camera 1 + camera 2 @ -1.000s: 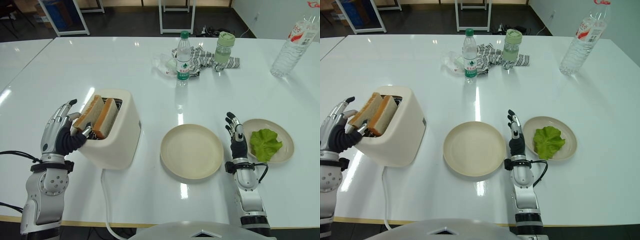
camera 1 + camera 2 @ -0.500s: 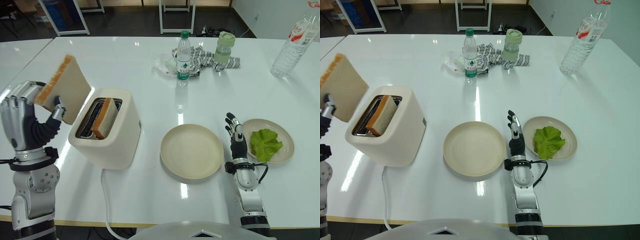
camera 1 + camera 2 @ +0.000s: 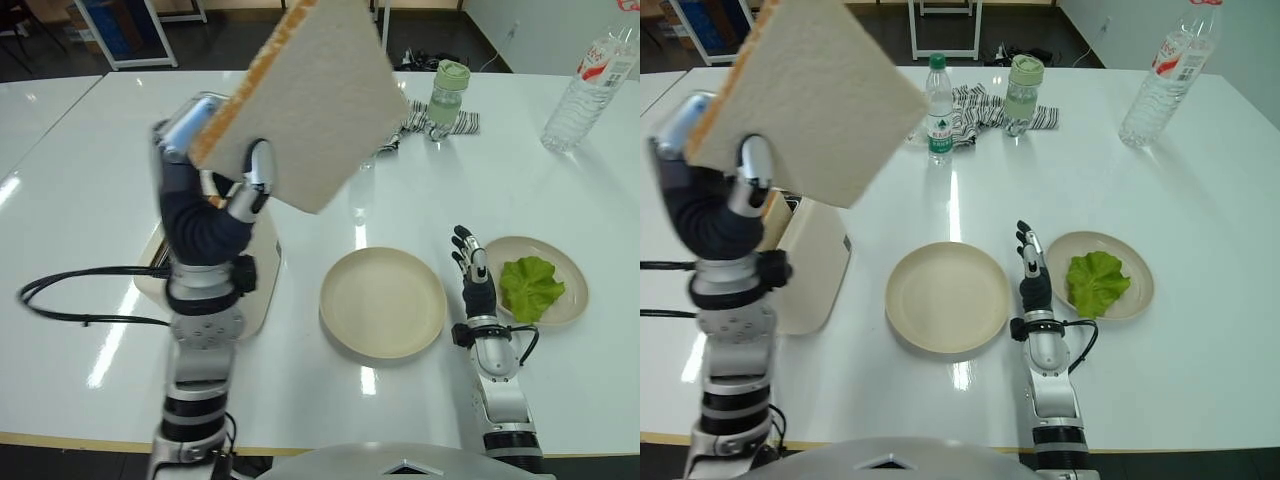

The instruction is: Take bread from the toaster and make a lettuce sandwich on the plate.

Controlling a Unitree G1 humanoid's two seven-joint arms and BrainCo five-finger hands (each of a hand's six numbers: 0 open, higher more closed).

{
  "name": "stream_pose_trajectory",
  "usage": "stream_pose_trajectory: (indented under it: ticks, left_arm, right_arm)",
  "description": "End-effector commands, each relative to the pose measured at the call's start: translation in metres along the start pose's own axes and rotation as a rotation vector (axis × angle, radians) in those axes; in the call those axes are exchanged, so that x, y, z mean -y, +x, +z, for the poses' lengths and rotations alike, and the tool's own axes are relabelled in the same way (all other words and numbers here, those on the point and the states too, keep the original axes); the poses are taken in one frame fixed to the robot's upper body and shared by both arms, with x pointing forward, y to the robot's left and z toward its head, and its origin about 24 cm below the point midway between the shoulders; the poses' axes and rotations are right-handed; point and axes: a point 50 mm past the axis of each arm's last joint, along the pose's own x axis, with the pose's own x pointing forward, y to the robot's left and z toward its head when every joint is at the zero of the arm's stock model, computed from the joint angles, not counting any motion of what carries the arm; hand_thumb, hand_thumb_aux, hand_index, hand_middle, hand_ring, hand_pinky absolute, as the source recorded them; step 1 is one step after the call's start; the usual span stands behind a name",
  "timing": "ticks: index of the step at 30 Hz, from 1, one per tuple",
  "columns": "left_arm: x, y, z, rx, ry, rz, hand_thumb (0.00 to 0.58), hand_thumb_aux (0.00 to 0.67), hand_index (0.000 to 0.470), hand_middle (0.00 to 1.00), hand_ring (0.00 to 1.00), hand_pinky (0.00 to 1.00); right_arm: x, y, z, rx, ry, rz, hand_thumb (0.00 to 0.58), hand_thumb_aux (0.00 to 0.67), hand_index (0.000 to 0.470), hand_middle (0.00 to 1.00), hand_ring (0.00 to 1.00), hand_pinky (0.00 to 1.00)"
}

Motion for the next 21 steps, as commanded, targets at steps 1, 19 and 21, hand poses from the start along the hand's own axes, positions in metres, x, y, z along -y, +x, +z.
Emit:
stream_pose_trajectory:
  ticks: [1, 19, 21]
  left_arm:
    - [0.032, -0.026, -0.028, -0.250, -0.139, -0.148, 0.580, 0.670, 0.470, 1.00, 1.00, 1.00]
    - [0.048, -0.115, -0.094, -0.703, 0.001, -0.750, 0.580, 0.670, 0.470, 1.00, 1.00, 1.00]
    - [0.054, -0.118, -0.095, -0.706, -0.010, -0.783, 0.580, 0.670, 0.470, 1.00, 1.00, 1.00]
  right_arm:
    - [0.018, 0.000, 0.003, -0.002, 0.000, -0.067, 0.000, 0.000, 0.000, 0.00, 0.00, 0.00]
    - [0.055, 0.003, 0.010, 0.015, -0.010, -0.178, 0.000, 0.000, 0.000, 0.00, 0.00, 0.00]
    - [0.055, 0.003, 0.010, 0.015, -0.010, -0.175, 0.000, 0.000, 0.000, 0.00, 0.00, 0.00]
